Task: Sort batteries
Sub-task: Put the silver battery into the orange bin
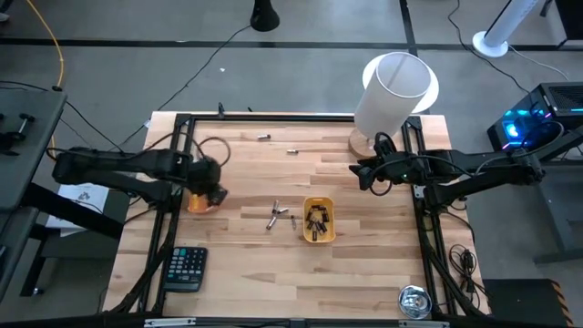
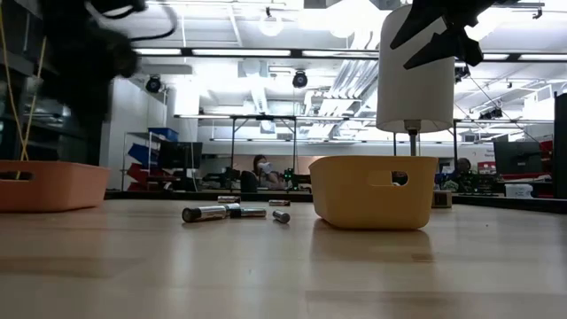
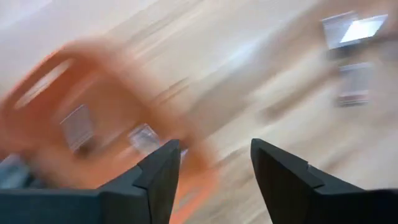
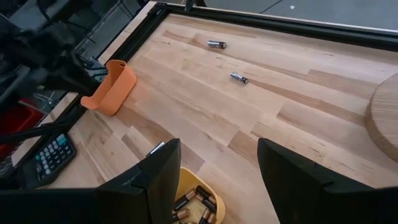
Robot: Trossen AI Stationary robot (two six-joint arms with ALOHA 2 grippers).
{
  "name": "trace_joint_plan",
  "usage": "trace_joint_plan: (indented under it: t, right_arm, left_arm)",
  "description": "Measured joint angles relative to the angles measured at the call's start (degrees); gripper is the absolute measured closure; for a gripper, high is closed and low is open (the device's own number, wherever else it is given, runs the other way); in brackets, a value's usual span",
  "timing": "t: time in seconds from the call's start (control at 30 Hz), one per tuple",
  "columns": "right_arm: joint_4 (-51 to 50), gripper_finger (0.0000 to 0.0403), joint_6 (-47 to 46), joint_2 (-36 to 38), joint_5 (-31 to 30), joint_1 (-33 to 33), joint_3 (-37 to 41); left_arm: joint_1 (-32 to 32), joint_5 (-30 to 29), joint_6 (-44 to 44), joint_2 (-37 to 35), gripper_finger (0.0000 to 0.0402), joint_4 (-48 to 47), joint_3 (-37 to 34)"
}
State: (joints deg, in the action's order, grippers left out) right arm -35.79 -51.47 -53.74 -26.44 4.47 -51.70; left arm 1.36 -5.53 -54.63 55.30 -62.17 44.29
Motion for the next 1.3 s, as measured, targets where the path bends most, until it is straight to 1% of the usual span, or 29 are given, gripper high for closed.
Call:
trace_joint_plan:
  t: [0.1,0.23,0.33,0.43,0.5,0.6,0.73,1.0,1.13,1.17,1.23,1.3]
  right_arm:
    - [0.0,0.0194,-0.1,0.0,0.0,0.0,0.0]
    - [0.2,0.0194,-1.4,0.0,0.0,0.0,0.0]
    - [0.2,0.0194,-1.6,0.0,0.0,0.0,0.0]
    - [0.2,0.0194,-1.6,0.0,0.0,0.0,0.0]
    - [0.2,0.0194,-1.6,0.0,0.0,0.0,0.0]
    - [0.2,0.0194,-1.6,0.0,0.0,0.0,0.0]
    - [0.2,0.0194,-1.4,0.0,0.0,0.0,0.0]
    - [-0.1,0.0194,-1.0,0.0,0.0,0.0,0.0]
    - [-0.3,0.0194,-1.0,0.0,-0.5,0.0,0.0]
    - [-0.3,0.0194,-1.0,0.0,-0.6,0.0,0.0]
    - [-0.4,0.0194,-1.0,0.0,-0.7,0.0,0.0]
    - [-0.4,0.0194,-1.0,0.0,-0.7,0.0,0.0]
  left_arm:
    - [1.1,3.5,9.3,3.9,0.0206,12.2,1.0]
    - [2.0,3.8,15.0,14.9,0.0205,21.7,4.1]
    - [2.5,4.9,15.8,25.7,0.0205,25.1,7.8]
    - [2.8,6.1,15.7,35.4,0.0204,25.9,12.9]
    - [2.8,6.1,15.7,40.6,0.0204,25.8,16.3]
    - [2.8,6.0,14.5,45.8,0.0204,26.0,20.6]
    - [2.5,5.9,12.0,49.6,0.0204,25.9,22.9]
    - [0.1,6.5,7.9,52.9,0.0204,26.2,23.0]
    - [-1.3,5.6,8.2,54.9,0.0207,25.8,23.2]
    - [-1.6,5.3,9.2,55.4,0.0214,25.6,23.3]
    - [-2.0,4.1,11.5,56.0,0.0243,24.4,23.3]
    - [-2.1,2.1,13.3,55.6,0.0294,22.1,23.3]
